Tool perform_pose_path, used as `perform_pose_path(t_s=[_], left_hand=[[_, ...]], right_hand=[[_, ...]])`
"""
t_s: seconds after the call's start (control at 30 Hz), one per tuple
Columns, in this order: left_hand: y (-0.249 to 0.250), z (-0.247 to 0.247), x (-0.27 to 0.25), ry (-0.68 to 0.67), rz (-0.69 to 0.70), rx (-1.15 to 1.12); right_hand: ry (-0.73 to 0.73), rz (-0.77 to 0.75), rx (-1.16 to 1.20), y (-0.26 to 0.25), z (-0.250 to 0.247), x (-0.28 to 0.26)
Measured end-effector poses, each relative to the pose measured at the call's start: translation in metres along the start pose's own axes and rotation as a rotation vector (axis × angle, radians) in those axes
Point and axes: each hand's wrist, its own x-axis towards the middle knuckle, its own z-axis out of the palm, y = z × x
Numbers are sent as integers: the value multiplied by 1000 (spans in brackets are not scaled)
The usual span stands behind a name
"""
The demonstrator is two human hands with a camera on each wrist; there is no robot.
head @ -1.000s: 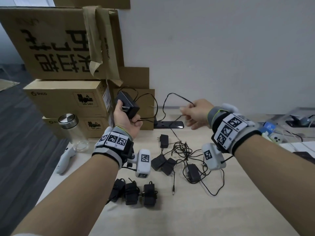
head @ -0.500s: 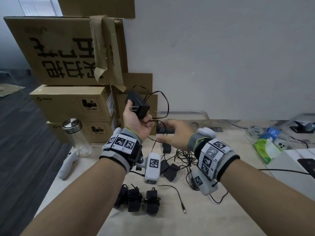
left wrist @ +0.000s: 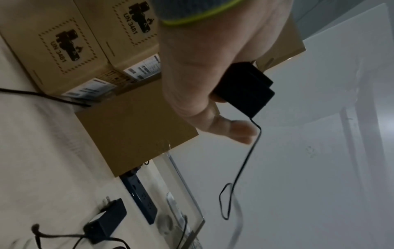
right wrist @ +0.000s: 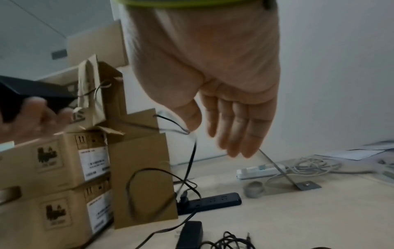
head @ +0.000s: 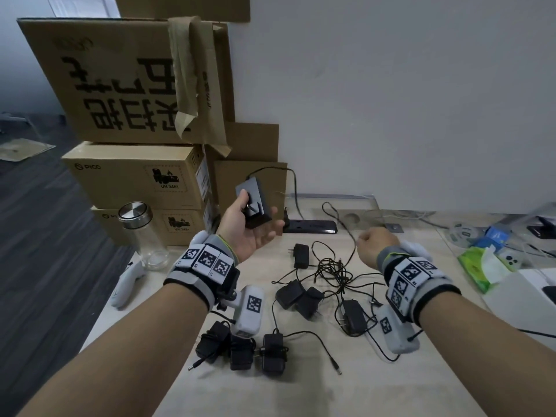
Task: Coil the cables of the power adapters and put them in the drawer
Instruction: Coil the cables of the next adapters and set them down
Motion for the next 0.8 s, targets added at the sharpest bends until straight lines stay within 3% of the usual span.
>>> perform_pose_path(t_s=[0.1,0.2,0.33,0.6,0.67,0.73,0.8], left_hand=[[-6,2,1,-17,-10,105],[-15,11,-2,-63,-12,243],[-23,17,0,-120,-1,308],[-15,9,-7,-260,-61,142],[-14,10,-5,-274,-39,96],[-12,10,-1,-290,-2,61],[-11,11,1,-304,6,73]], right_hand=[[-7,-55,19,-3,6,-5],[-16,-272,305,-26,15,-19],[-31,-405,640,-59,18,-33],[-155,-233,1122,-71,28,-29],[-126,-245,1066,-71,30,-30],[-18,-348,752,-68,36,-26],[-6,-469,395,-68,40,-26]])
